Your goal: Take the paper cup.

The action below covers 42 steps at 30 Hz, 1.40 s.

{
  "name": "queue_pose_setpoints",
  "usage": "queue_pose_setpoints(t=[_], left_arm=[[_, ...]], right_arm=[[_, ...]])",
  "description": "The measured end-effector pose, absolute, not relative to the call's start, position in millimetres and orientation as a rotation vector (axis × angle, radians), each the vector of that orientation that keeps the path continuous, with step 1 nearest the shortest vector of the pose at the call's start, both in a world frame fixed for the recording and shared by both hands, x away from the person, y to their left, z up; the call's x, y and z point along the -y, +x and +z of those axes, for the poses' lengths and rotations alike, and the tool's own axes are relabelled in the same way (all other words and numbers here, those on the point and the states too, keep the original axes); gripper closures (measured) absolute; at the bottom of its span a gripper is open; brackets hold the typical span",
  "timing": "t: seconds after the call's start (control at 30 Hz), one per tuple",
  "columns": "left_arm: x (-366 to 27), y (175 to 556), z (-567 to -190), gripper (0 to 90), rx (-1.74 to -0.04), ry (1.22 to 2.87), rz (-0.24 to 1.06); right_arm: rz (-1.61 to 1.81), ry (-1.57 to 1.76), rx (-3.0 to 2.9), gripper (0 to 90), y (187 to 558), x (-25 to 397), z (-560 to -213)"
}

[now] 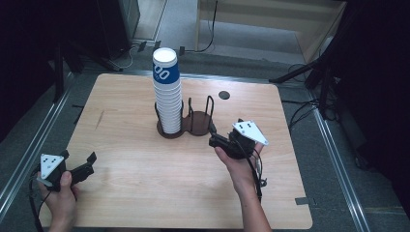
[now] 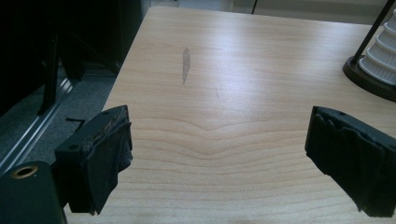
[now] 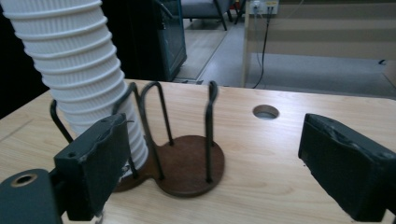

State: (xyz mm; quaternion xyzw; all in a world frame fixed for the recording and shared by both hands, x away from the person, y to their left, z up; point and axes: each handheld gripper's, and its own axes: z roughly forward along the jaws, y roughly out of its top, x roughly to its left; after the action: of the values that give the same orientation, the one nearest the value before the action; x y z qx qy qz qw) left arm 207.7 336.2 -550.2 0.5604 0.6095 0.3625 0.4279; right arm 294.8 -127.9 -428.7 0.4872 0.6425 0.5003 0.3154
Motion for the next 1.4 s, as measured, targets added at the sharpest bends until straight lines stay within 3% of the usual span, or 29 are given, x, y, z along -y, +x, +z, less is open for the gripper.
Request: queue_pose_setpoints(t=[0.53, 1.4], left_arm=[[-334, 208, -550, 8.1, -1.516, 1.419, 0.915], [-334, 208, -550, 8.1, -1.520, 1.419, 0.912]], right_arm=[[1.393, 1.212, -1.718, 3.3, 315, 63, -405], [1.478, 1.179, -1.742, 2.9, 358, -16, -372]])
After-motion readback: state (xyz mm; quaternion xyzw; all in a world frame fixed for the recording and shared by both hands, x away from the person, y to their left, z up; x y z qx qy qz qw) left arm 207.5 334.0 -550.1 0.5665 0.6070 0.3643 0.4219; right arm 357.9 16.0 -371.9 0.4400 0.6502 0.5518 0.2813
